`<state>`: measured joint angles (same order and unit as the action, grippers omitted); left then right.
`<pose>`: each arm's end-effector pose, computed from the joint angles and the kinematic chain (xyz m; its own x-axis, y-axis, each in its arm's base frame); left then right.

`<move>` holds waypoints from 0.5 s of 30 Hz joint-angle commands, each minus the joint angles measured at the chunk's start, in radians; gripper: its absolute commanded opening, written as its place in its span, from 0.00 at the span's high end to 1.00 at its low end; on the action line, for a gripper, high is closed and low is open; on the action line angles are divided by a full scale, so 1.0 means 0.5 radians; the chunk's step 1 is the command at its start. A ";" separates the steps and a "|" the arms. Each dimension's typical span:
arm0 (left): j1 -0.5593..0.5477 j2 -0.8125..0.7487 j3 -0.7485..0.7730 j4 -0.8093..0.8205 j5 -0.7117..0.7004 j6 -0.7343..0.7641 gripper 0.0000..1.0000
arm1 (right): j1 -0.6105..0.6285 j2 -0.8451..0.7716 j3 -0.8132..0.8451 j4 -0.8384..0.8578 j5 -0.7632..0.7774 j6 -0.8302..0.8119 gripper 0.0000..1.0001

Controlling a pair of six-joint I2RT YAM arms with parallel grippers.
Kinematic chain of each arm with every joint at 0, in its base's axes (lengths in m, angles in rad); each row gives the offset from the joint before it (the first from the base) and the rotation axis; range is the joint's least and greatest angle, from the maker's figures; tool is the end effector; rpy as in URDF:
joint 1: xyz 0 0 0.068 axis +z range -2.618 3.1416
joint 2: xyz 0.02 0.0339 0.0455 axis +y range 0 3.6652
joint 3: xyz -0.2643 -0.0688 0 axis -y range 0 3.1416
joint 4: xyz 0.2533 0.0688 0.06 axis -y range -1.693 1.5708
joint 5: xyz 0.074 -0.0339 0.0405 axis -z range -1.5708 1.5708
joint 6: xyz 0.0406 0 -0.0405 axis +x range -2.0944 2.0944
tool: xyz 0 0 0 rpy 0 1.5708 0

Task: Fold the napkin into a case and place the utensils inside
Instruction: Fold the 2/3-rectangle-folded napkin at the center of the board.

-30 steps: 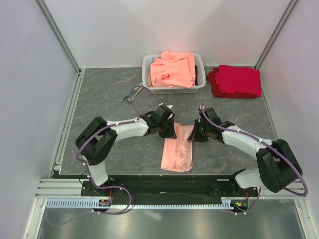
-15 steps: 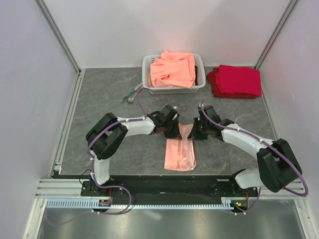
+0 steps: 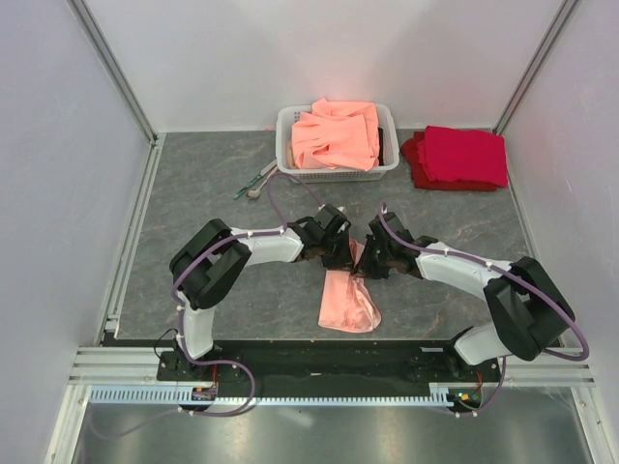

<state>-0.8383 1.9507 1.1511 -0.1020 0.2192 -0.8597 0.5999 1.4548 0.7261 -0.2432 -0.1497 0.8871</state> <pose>0.2663 -0.3093 0.1300 -0.9605 -0.0379 -0.2757 0.1351 0.8024 -0.5813 0.2299 0.1646 0.1578 -0.9172 0.3014 -0.2606 0.1321 0.8471 0.5148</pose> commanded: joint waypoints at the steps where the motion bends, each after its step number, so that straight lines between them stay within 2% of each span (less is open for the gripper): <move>1: -0.029 -0.100 -0.044 0.014 -0.018 -0.020 0.96 | 0.009 -0.013 -0.020 0.195 0.051 0.152 1.00; 6: -0.023 -0.256 -0.081 -0.093 -0.030 0.047 0.95 | -0.003 -0.032 -0.044 0.183 0.054 0.156 1.00; 11: -0.017 -0.440 -0.121 -0.244 -0.159 0.167 0.94 | -0.019 -0.050 -0.035 0.152 0.054 0.137 1.00; 15: -0.008 -0.404 -0.182 -0.262 -0.123 0.216 0.95 | -0.019 -0.044 -0.001 0.121 0.057 0.116 1.00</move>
<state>-0.8394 1.7638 1.0855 -0.1963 0.1661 -0.8154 0.5926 1.4540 0.7074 -0.1955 -0.1398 0.9436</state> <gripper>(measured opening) 0.055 0.011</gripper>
